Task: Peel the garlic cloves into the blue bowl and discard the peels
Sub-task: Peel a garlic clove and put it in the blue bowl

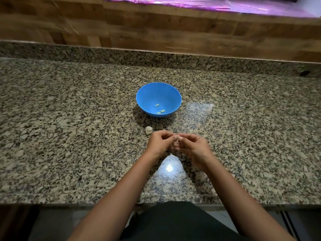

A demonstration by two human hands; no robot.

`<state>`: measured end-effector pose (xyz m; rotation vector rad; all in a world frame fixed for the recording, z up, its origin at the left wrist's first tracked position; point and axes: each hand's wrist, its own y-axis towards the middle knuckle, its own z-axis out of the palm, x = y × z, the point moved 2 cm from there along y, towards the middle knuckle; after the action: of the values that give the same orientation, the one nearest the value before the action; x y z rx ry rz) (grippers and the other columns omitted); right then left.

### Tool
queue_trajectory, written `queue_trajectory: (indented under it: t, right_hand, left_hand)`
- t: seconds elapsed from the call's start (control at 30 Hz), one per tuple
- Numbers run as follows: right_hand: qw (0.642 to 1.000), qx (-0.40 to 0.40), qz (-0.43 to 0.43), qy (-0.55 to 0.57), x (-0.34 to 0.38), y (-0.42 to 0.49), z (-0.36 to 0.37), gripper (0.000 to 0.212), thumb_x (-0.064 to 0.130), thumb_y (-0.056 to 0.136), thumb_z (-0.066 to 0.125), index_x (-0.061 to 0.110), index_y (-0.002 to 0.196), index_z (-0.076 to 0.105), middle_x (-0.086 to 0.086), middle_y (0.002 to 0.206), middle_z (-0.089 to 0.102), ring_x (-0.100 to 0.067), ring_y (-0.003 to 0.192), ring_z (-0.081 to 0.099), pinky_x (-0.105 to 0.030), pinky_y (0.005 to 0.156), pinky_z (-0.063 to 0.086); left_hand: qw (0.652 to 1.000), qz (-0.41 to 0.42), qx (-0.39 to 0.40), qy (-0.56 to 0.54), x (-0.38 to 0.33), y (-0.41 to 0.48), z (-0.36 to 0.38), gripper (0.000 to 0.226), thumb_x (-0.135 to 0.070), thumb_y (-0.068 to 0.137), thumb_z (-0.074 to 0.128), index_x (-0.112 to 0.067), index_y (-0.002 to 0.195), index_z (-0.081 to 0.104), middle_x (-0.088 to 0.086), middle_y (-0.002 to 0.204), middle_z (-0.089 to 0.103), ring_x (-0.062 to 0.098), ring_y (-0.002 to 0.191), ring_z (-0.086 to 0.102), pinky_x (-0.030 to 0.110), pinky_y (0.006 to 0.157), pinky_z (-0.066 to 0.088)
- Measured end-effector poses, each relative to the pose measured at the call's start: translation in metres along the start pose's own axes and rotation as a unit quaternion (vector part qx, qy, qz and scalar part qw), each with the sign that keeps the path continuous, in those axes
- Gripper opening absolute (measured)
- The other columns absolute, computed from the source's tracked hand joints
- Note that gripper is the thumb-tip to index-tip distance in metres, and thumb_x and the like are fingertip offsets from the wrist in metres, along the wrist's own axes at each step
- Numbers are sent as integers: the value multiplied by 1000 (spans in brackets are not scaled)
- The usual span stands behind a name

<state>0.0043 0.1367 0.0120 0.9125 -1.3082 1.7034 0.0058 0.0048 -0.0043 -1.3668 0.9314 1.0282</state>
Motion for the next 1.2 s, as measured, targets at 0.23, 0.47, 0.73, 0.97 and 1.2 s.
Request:
queue_trajectory:
  t: [0.23,0.47,0.73,0.97,1.2]
  right_hand:
    - [993,-1,-60,-105,3,5,-2,7,5,86,63,5,89,69,-16,82,71,-22,74,68,-31,72,59]
    - [991,-14,-84,-105,2,6,0,4,3,86,63,3,87,67,-17,81,69,-24,74,68,-34,73,59]
    - [997,-61,-42,19,7,10,-17,7,-3,87,56,-3,93,59,-11,81,61,-19,67,60,-28,68,58]
    - [998,-22,-50,-32,3,3,-3,11,-2,86,59,4,89,67,-9,78,67,-15,66,62,-23,65,56]
    - [993,-1,-94,-77,6,-3,7,4,-4,81,66,-1,82,66,-4,69,69,-11,60,65,-20,59,54]
  left_hand:
    - [999,7,-21,23,-1,5,0,3,-12,83,69,-10,82,67,8,80,70,19,72,65,39,75,56]
    - [998,-14,-55,38,-1,9,4,12,-13,82,68,-1,86,67,10,80,68,20,72,64,35,72,56]
    - [968,4,-87,236,7,3,-9,15,-17,90,60,-11,100,68,4,103,69,20,92,64,34,83,52]
    - [987,42,-22,152,-1,-6,3,32,-39,93,53,-14,109,64,-1,94,67,13,84,63,25,69,51]
    - [997,20,-77,-13,6,-2,3,12,-18,90,62,-11,82,67,2,73,66,15,65,60,29,62,52]
